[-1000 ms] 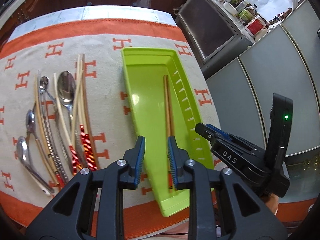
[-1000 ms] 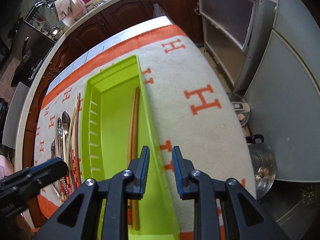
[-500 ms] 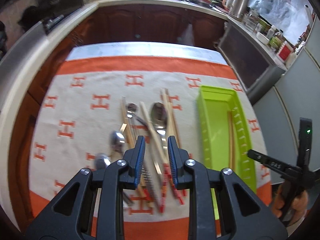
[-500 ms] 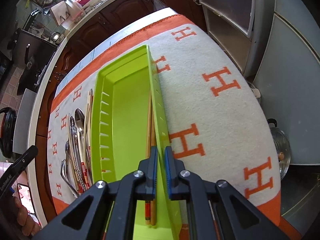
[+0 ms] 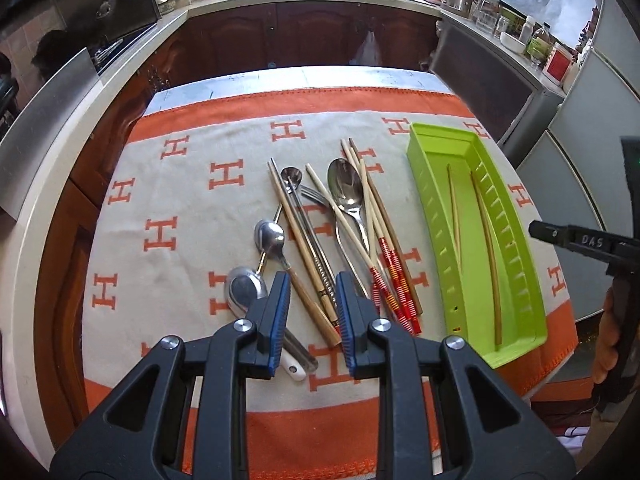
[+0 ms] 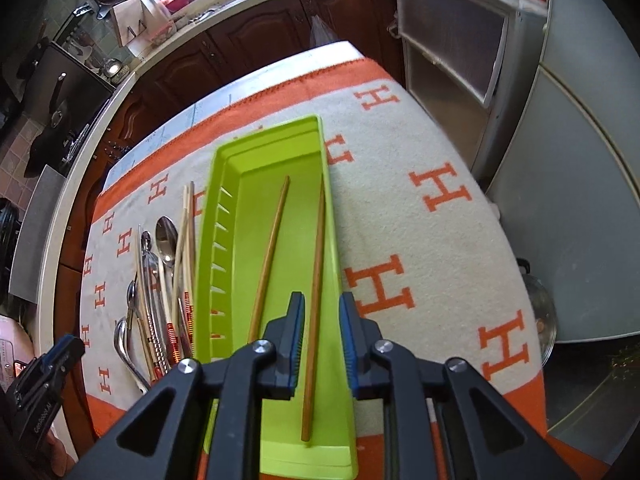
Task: Organize utensils
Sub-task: 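Lower the chopstick into the green tray and open the right gripper, then move the right gripper to the pile and grasp a large metal spoon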
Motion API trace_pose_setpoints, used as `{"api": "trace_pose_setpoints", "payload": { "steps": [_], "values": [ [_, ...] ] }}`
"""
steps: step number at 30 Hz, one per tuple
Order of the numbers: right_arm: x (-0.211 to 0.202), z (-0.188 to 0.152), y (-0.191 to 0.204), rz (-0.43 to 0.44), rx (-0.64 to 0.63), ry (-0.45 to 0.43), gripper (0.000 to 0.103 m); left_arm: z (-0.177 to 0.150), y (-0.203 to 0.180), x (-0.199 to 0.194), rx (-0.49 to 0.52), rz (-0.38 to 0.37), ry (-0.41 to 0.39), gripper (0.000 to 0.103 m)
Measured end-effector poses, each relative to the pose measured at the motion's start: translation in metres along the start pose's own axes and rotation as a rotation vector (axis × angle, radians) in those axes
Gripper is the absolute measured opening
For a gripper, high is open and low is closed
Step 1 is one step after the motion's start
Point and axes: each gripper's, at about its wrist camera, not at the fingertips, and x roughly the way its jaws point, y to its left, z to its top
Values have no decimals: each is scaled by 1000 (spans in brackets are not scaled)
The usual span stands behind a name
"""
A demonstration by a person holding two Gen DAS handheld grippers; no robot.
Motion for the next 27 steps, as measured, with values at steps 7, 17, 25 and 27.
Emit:
{"api": "trace_pose_setpoints", "payload": {
  "steps": [7, 17, 25, 27],
  "values": [
    [-23, -6, 36, 38, -85, -32, 18, -7, 14, -10, -25, -7, -22, 20],
    [-27, -17, 101, 103, -247, -30, 27, -16, 39, -23, -67, 28, -69, 33],
    [-16, -24, 139, 135, -342, 4, 27, -19, 75, -12, -145, 56, -39, 34],
    [-13, -26, 147, 143, -362, 12, 27, -19, 84, -9, -165, 64, -36, 39]
  ]
}}
